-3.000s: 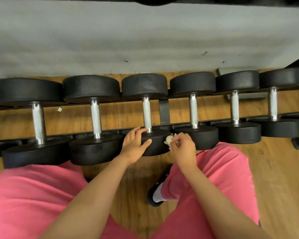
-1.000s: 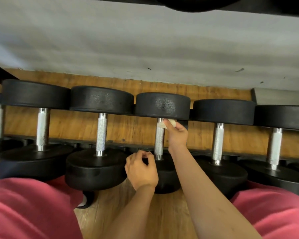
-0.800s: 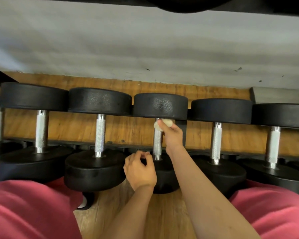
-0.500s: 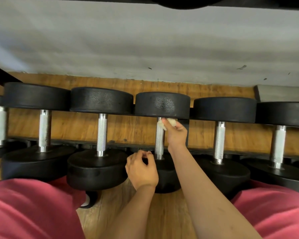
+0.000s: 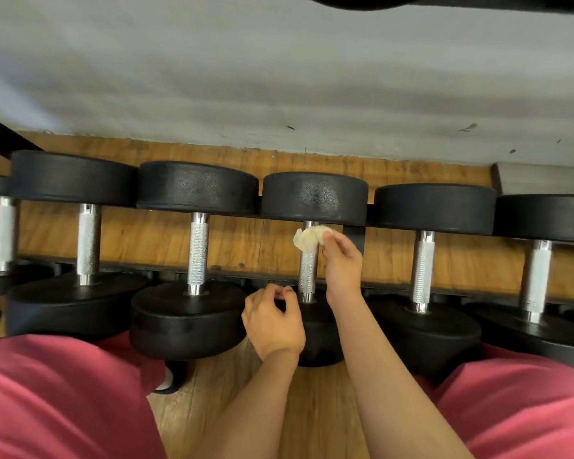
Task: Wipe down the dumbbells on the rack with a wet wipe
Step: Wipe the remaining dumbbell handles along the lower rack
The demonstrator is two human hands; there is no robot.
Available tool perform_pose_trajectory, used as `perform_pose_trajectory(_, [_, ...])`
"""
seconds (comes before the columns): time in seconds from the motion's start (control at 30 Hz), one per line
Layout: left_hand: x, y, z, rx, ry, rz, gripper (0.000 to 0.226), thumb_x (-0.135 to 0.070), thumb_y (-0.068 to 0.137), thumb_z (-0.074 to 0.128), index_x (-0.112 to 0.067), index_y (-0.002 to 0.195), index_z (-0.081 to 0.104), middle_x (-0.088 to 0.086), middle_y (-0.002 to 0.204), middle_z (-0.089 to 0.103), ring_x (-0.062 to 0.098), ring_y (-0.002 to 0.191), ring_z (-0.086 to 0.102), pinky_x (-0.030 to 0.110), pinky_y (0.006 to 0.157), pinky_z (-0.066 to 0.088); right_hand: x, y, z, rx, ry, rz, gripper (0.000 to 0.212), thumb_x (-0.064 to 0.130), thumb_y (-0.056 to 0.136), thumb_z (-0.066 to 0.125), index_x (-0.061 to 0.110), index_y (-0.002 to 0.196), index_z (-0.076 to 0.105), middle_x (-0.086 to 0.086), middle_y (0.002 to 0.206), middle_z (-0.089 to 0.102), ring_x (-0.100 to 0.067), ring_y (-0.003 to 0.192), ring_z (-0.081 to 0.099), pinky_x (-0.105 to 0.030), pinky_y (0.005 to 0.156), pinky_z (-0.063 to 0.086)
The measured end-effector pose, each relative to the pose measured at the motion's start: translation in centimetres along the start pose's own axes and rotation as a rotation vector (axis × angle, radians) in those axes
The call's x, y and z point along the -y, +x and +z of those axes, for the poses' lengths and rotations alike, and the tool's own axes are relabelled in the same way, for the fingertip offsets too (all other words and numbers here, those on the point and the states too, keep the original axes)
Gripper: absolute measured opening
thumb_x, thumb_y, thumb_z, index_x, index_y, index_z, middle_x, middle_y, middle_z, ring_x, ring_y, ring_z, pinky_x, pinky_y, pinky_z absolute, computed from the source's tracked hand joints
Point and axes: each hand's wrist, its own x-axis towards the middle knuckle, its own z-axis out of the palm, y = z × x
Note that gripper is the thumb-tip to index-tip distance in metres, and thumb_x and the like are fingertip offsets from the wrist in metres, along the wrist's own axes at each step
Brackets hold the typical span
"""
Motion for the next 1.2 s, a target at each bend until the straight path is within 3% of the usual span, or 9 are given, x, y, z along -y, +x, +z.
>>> perform_pose_trajectory(0.17, [0.4, 0.1, 0.2, 0.010, 0.010, -0.011, 0.014, -0.027, 0.092, 0.056, -0.023, 0.080, 0.061, -0.011, 0.088, 0.049, 0.018, 0.100, 0.053, 0.040, 0.095, 0.041, -0.3, 1.1, 1.4, -0.227, -0.070, -0.089, 0.016, 0.011, 0.086, 0.071, 0.022, 0.084, 0.059, -0.002, 0.095, 0.067, -0.014, 0.091, 0.065, -0.023, 0.078, 0.051])
perform_pose_trajectory(0.27, [0.5, 0.2, 0.3, 0.019, 0.014, -0.012, 0.014, -0.027, 0.093, 0.055, -0.023, 0.080, 0.060, -0.011, 0.088, 0.050, 0.016, 0.101, 0.052, 0.038, 0.095, 0.040, -0.5, 1.3, 2.1, -0.296, -0.195, -0.123, 0.007, 0.010, 0.089, 0.066, 0.016, 0.086, 0.067, -0.005, 0.095, 0.069, -0.016, 0.091, 0.066, -0.023, 0.077, 0.052])
perform_pose_trajectory(0.37, [0.5, 0.1, 0.3, 0.017, 0.016, -0.012, 0.014, -0.027, 0.093, 0.055, -0.023, 0.080, 0.060, -0.011, 0.089, 0.050, 0.015, 0.100, 0.051, 0.037, 0.095, 0.040, -0.7, 0.9, 1.9, -0.238, -0.212, -0.156, 0.012, 0.009, 0.092, 0.062, 0.009, 0.097, 0.072, -0.002, 0.094, 0.072, -0.012, 0.091, 0.067, -0.021, 0.079, 0.053])
perform_pose_trajectory(0.53, [0.3, 0.1, 0.2, 0.019, 0.019, -0.025, 0.013, -0.028, 0.093, 0.056, -0.026, 0.080, 0.057, -0.011, 0.090, 0.047, 0.014, 0.098, 0.049, 0.039, 0.095, 0.041, -1.4, -0.4, 1.3, -0.042, -0.198, -0.187, 0.026, 0.008, 0.089, 0.066, 0.026, 0.107, 0.067, 0.017, 0.092, 0.066, 0.006, 0.087, 0.062, -0.005, 0.072, 0.046])
perform_pose_trajectory(0.73, [0.2, 0.1, 0.2, 0.014, 0.026, -0.015, 0.015, -0.028, 0.093, 0.055, -0.027, 0.079, 0.055, -0.010, 0.089, 0.048, 0.017, 0.100, 0.052, 0.038, 0.094, 0.041, -0.2, 1.2, 1.5, -0.069, -0.195, -0.095, 0.006, 0.014, 0.088, 0.070, 0.018, 0.084, 0.068, 0.006, 0.082, 0.069, 0.000, 0.076, 0.063, -0.015, 0.069, 0.046])
perform_pose_trajectory(0.9, [0.1, 0.1, 0.0, 0.017, 0.022, -0.006, 0.014, -0.026, 0.094, 0.056, -0.026, 0.080, 0.055, -0.015, 0.084, 0.044, 0.014, 0.098, 0.050, 0.038, 0.096, 0.040, -0.5, 1.5, 1.6, -0.115, -0.113, -0.010, 0.006, 0.019, 0.088, 0.070, 0.018, 0.082, 0.071, 0.003, 0.082, 0.071, -0.012, 0.083, 0.067, -0.028, 0.079, 0.052])
perform_pose_trajectory(1.0, [-0.2, 0.0, -0.1, 0.014, 0.014, -0.005, 0.014, -0.024, 0.094, 0.056, -0.026, 0.080, 0.056, -0.026, 0.079, 0.034, 0.010, 0.094, 0.043, 0.042, 0.096, 0.042, -0.4, 1.4, 1.3, -0.093, -0.056, 0.015, 0.012, 0.016, 0.091, 0.067, 0.020, 0.080, 0.069, 0.005, 0.079, 0.069, -0.010, 0.080, 0.064, -0.024, 0.075, 0.048])
perform_pose_trajectory(1.1, [-0.2, -0.1, -0.1, 0.017, 0.013, -0.015, 0.013, -0.024, 0.094, 0.056, -0.023, 0.081, 0.059, -0.028, 0.080, 0.032, 0.009, 0.094, 0.040, 0.042, 0.096, 0.042, -0.3, 1.1, 1.1, 0.041, -0.054, 0.062, 0.014, 0.018, 0.092, 0.066, 0.010, 0.102, 0.070, 0.003, 0.091, 0.071, -0.005, 0.083, 0.064, -0.015, 0.070, 0.047])
perform_pose_trajectory(1.2, [-0.2, -0.1, -0.1, 0.012, 0.007, -0.018, 0.013, -0.025, 0.094, 0.057, -0.022, 0.082, 0.061, -0.025, 0.080, 0.033, 0.009, 0.095, 0.041, 0.043, 0.097, 0.042, -0.1, 1.6, 0.8, 0.018, -0.075, 0.055, 0.009, 0.018, 0.094, 0.063, 0.015, 0.095, 0.070, 0.005, 0.085, 0.070, -0.002, 0.079, 0.065, -0.013, 0.070, 0.050])
